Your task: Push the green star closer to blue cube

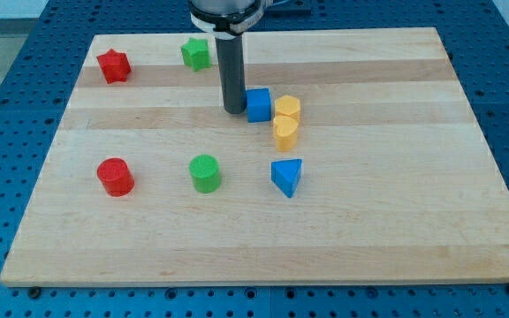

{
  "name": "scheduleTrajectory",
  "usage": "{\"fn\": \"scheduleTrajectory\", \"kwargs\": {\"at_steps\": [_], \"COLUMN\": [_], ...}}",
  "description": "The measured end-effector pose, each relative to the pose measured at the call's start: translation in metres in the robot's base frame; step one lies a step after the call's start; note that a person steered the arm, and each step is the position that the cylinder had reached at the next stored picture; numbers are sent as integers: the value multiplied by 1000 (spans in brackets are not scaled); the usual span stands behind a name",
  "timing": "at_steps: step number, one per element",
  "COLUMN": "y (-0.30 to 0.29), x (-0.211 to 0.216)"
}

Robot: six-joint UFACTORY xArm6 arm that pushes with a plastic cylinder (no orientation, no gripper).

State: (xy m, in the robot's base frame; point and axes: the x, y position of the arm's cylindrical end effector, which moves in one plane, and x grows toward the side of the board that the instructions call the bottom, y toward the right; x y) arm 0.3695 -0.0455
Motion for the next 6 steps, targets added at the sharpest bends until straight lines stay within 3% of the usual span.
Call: {"fn": "scheduleTrajectory", "kwargs": {"at_steps": [2,3,6], "y": [3,5,1], "x": [1,-26,-168]}}
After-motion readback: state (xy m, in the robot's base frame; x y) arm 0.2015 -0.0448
